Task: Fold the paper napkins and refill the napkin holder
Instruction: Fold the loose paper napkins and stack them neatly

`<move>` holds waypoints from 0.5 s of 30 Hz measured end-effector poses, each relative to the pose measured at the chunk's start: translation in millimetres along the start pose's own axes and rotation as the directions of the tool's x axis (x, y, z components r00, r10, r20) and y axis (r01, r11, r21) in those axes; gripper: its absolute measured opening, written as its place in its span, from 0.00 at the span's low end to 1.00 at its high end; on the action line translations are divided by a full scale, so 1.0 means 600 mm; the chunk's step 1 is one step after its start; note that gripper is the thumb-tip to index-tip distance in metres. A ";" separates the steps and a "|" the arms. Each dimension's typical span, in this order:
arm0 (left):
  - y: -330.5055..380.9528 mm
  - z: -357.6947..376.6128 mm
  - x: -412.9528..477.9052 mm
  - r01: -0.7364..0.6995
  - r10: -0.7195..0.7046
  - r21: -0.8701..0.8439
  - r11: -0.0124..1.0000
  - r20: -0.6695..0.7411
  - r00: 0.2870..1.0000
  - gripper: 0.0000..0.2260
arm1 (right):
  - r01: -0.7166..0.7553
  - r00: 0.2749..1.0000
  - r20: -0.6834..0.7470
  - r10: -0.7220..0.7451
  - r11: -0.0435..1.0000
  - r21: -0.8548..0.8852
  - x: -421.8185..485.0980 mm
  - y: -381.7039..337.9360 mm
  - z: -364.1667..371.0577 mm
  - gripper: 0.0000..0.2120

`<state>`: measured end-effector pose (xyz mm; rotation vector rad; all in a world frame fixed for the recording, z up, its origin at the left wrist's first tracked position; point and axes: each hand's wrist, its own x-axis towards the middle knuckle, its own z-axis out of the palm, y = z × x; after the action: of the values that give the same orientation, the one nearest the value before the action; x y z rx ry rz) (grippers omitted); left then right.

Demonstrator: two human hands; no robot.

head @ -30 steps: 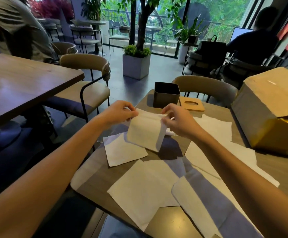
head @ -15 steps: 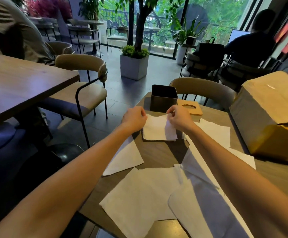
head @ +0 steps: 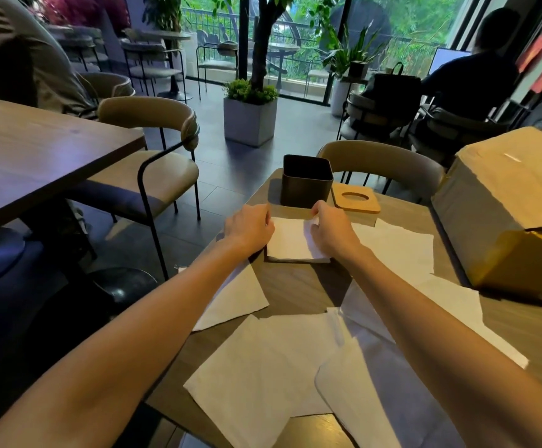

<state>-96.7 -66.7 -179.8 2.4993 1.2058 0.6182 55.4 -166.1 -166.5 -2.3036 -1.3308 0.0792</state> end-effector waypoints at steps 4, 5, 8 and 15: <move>0.005 -0.009 -0.008 -0.004 0.004 0.015 1.000 -0.002 1.000 0.06 | 0.001 1.000 -0.028 -0.003 0.999 -0.054 -0.008 0.000 0.004 0.18; 0.005 -0.012 -0.009 -0.010 0.010 0.010 1.000 0.012 1.000 0.06 | -0.001 1.000 -0.030 -0.001 0.997 -0.073 -0.011 0.001 0.001 0.19; 0.000 -0.034 -0.018 -0.032 0.029 0.036 0.999 0.083 0.996 0.08 | 0.027 0.999 -0.033 -0.033 0.988 -0.154 -0.017 0.004 -0.016 0.19; -0.052 -0.136 -0.068 -0.086 0.057 0.107 0.991 0.247 0.967 0.08 | 0.313 0.949 0.067 -0.309 0.949 -0.050 -0.046 -0.053 -0.040 0.13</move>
<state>-181.1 -73.9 -133.6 2.6311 1.0927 0.2521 21.9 -184.9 -136.6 -2.1224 -1.7321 0.0035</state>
